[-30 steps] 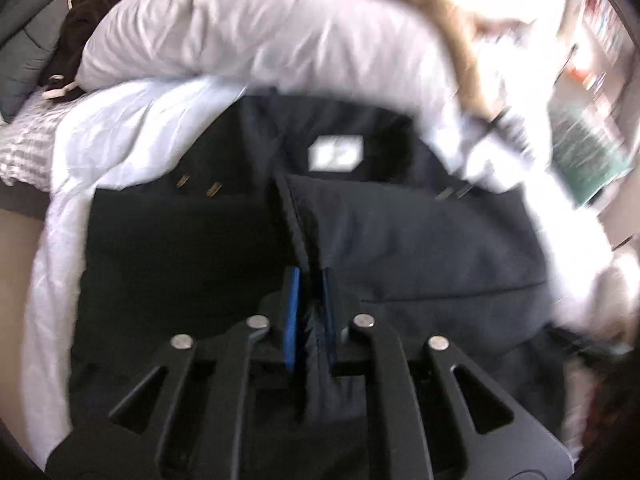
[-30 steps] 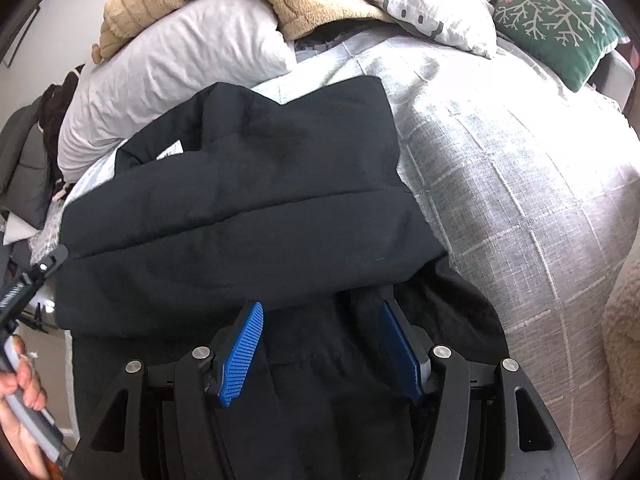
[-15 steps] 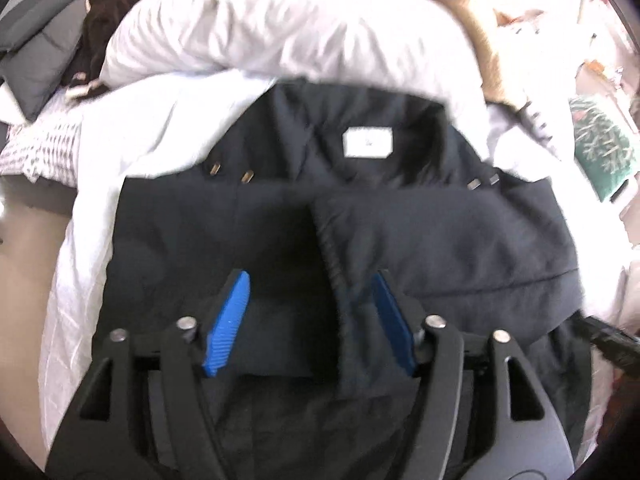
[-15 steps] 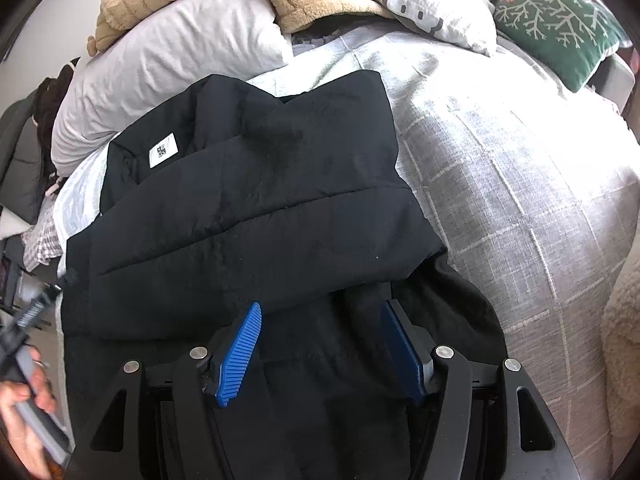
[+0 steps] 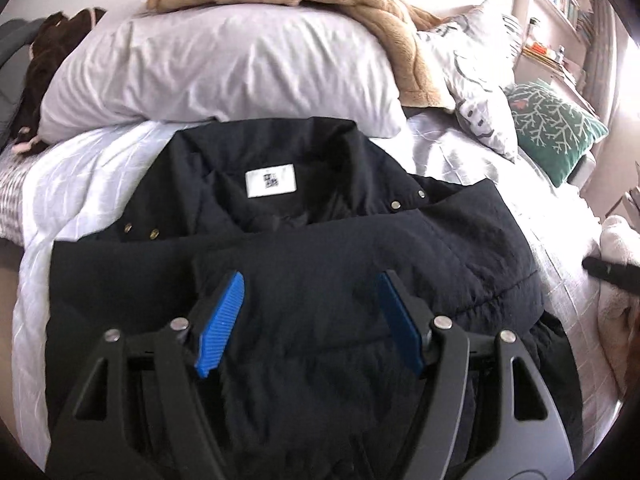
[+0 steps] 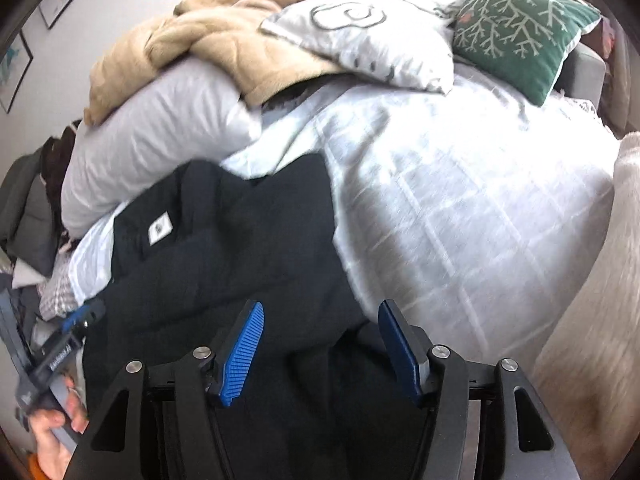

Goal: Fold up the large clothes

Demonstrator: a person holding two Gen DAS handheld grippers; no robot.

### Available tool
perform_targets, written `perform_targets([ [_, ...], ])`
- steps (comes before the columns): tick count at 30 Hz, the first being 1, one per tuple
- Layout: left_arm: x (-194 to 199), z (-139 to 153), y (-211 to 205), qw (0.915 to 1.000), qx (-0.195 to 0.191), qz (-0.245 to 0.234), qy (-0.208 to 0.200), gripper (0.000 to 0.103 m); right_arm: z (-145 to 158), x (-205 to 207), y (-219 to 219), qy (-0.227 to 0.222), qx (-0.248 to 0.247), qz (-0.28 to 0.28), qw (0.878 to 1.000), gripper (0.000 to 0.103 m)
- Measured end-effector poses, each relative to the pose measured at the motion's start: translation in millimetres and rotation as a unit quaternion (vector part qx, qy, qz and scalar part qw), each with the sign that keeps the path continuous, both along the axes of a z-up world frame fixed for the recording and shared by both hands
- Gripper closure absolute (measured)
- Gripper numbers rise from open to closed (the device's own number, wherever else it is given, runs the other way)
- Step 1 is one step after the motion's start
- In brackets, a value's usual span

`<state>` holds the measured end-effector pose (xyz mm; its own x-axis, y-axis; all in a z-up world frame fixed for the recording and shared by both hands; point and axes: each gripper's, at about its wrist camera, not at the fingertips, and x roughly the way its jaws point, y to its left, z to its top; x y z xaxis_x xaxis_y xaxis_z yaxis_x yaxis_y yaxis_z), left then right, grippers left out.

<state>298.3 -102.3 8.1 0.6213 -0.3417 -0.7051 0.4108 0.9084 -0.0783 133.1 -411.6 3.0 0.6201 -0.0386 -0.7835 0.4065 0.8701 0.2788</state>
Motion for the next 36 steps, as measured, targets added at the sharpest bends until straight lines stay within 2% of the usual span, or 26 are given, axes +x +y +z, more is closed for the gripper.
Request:
perform_targets([
  [3,10,-11,-10,0.9997,0.013,-0.018,-0.004,0.033,3,18,-10,-0.021,0.005,0.006,1.000,0.041],
  [5,16,-22,-12,0.9995,0.027,-0.019,-0.001,0.033,-3,39,-14,-0.033,0.027,0.026,0.999,0.034],
  [9,29,-56,-11,0.9981,0.060,-0.012,0.011,0.033,-33,91,-27,-0.012,0.068,0.050,0.996,0.033],
  [10,30,-64,-10,0.9979,0.061,-0.013,0.014,0.033,-43,104,-32,-0.008,0.085,0.055,0.995,0.036],
  [11,29,-71,-8,0.9981,0.059,-0.011,0.015,0.033,-52,114,-35,-0.007,0.102,0.059,0.993,0.069],
  [12,27,-74,-6,0.9986,0.052,-0.008,0.010,0.032,-59,124,-37,-0.007,0.116,0.067,0.991,0.094],
  [13,24,-73,-4,0.9991,0.043,-0.005,-0.001,0.033,-63,134,-36,-0.004,0.113,0.083,0.990,0.097],
  [15,20,-71,-1,0.9994,0.030,-0.004,-0.014,0.033,-51,138,-35,-0.038,0.059,0.085,0.994,0.102],
  [16,20,-74,-1,0.9995,0.026,-0.004,-0.018,0.032,-49,140,-42,-0.040,0.029,0.059,0.997,0.103],
  [17,21,-77,-1,0.9995,0.026,-0.003,-0.016,0.032,-53,143,-51,-0.019,-0.002,0.024,1.000,0.103],
  [18,23,-81,-2,0.9995,0.029,-0.005,-0.008,0.031,-64,147,-65,0.023,-0.042,-0.014,0.999,0.103],
  [19,25,-82,-2,0.9995,0.029,-0.007,-0.006,0.031,-72,145,-73,0.045,-0.039,-0.016,0.998,0.101],
  [21,27,-79,-1,0.9996,0.026,-0.008,-0.001,0.031,-69,128,-69,0.029,-0.019,0.012,0.999,0.098],
  [22,27,-78,-1,0.9996,0.026,-0.007,0.002,0.031,-63,117,-58,0.020,-0.019,0.036,0.999,0.091],
  [23,26,-76,-2,0.9996,0.029,-0.005,0.003,0.031,-59,106,-47,0.017,-0.026,0.055,0.998,0.075],
  [24,25,-73,-3,0.9994,0.033,-0.004,0.004,0.031,-55,93,-32,0.015,-0.040,0.077,0.996,0.067],
  [25,22,-69,-4,0.9993,0.037,-0.006,0.004,0.031,-50,71,-10,0.008,-0.073,0.103,0.992,0.051],
  [26,18,-65,-4,0.9992,0.039,-0.010,0.002,0.031,-48,55,4,0.002,-0.102,0.116,0.988,0.048],
  [28,11,-57,-5,0.9990,0.041,-0.020,-0.003,0.031,-49,23,28,-0.001,-0.146,0.136,0.980,0.048],
  [32,1,-44,-2,0.9985,0.041,-0.028,-0.021,0.031,-64,-11,37,0.014,-0.144,0.157,0.977,0.048],
  [34,2,-42,-1,0.9988,0.033,-0.029,-0.020,0.031,-71,-14,37,0.024,-0.146,0.166,0.975,0.048],
  [36,4,-43,-4,0.9989,0.029,-0.031,-0.018,0.031,-81,2,41,0.051,-0.170,0.172,0.969,0.048],
])
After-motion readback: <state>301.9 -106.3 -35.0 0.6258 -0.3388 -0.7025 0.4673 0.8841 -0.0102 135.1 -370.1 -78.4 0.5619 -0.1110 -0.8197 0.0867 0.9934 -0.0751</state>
